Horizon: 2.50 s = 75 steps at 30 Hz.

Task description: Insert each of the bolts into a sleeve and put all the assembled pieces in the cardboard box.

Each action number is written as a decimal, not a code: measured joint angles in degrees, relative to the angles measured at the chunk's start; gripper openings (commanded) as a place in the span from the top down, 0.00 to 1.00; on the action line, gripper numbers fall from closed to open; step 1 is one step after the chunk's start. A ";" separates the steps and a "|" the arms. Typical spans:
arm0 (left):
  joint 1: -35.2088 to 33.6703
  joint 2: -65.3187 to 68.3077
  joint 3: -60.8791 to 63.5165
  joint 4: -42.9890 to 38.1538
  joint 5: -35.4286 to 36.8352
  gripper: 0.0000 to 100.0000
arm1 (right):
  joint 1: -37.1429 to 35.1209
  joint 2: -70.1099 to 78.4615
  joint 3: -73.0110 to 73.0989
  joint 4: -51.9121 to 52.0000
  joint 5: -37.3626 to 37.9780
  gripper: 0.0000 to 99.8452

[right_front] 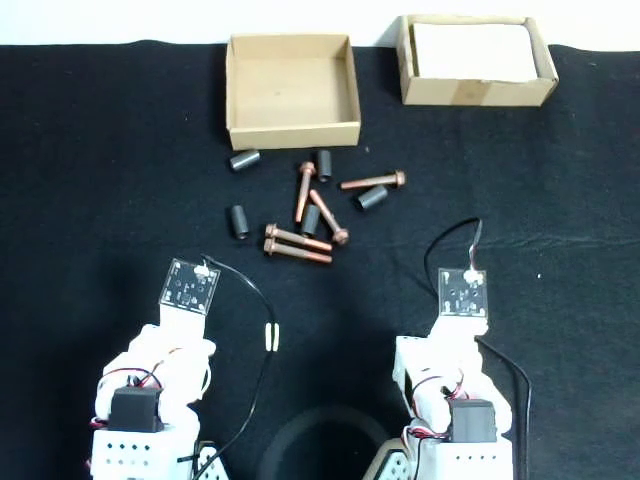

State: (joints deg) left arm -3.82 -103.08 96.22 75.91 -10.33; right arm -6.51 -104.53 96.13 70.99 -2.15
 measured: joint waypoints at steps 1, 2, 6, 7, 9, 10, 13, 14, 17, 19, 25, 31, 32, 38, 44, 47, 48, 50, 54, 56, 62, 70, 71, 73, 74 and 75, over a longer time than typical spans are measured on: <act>0.00 0.00 0.00 0.00 0.00 0.99 | 0.00 0.00 0.00 0.00 0.00 0.99; 0.00 0.00 0.00 0.00 0.00 0.99 | 0.00 0.00 0.00 0.00 0.00 0.99; 0.00 0.00 0.00 0.00 0.00 0.99 | 0.00 0.00 0.00 0.00 0.00 0.99; 0.00 0.00 0.00 0.00 0.00 0.99 | 0.00 0.00 0.00 0.00 0.00 0.99; 0.00 0.00 0.00 0.00 0.00 0.99 | 0.00 0.00 0.00 0.00 0.00 0.99; 0.00 0.00 0.00 0.00 0.00 0.99 | 0.00 0.00 0.00 0.00 0.00 0.99; 0.00 0.00 0.00 0.00 0.00 0.99 | 0.00 0.00 0.00 0.00 0.00 0.99; 0.00 0.00 0.00 0.00 0.00 0.99 | 0.00 0.00 0.00 0.00 0.00 0.99; 0.00 0.00 0.00 0.00 0.00 0.99 | 0.00 0.00 0.00 -0.62 -0.18 0.99; 0.00 0.00 0.00 -0.70 0.00 0.99 | 0.00 0.00 0.00 -2.55 -0.18 0.99; 0.00 0.00 0.00 -3.34 0.00 0.99 | 2.02 0.00 0.00 -5.10 -0.35 0.99; 0.00 0.00 0.00 -3.34 0.00 0.99 | 2.29 0.00 0.00 -5.19 -0.35 0.99; 0.00 0.00 0.00 -3.34 0.00 0.99 | 2.29 0.00 0.00 -5.19 -0.35 0.99; 0.00 0.00 0.00 -3.34 0.00 0.99 | 2.29 0.00 0.00 -5.19 -0.35 0.99; 0.00 0.00 0.00 -1.76 0.00 0.99 | 2.29 0.00 0.00 -4.13 -0.35 0.99; 0.00 0.00 0.00 -0.79 0.00 0.99 | 2.29 0.00 0.00 -3.96 -0.35 0.99; 0.00 0.00 0.00 -0.70 0.00 0.99 | 2.29 0.00 0.00 -3.96 -0.35 0.99; 0.00 0.00 0.00 -0.62 0.00 0.99 | 2.29 0.00 0.00 -3.96 -0.35 0.99; 0.00 0.00 0.00 -0.62 0.00 0.99 | 2.29 0.00 0.00 -3.96 -0.35 0.99; 0.00 0.00 0.00 -0.62 0.00 0.99 | 2.29 0.00 0.00 -3.96 -0.35 0.99; 0.09 0.00 0.00 -0.62 0.00 0.99 | 2.29 0.00 0.00 -3.96 -0.35 0.99; 0.09 0.00 0.00 -4.84 0.00 0.99 | 2.29 0.00 0.00 -3.96 -0.35 0.99; 0.09 0.00 0.00 -6.51 0.00 0.99 | 2.29 0.00 0.00 -3.96 -0.35 0.99; 0.09 0.00 0.00 -10.90 0.00 0.99 | 2.29 0.00 0.00 -3.96 -0.35 0.99; 0.09 0.00 0.00 -13.54 0.00 0.99 | 2.29 0.00 0.00 -3.96 -0.35 0.99; 0.09 0.00 0.00 -16.18 0.00 0.99 | 2.29 0.00 0.00 -3.96 -0.35 0.99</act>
State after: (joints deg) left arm -3.74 -103.08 96.22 59.74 -10.33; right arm -4.22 -104.53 96.13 67.03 -2.51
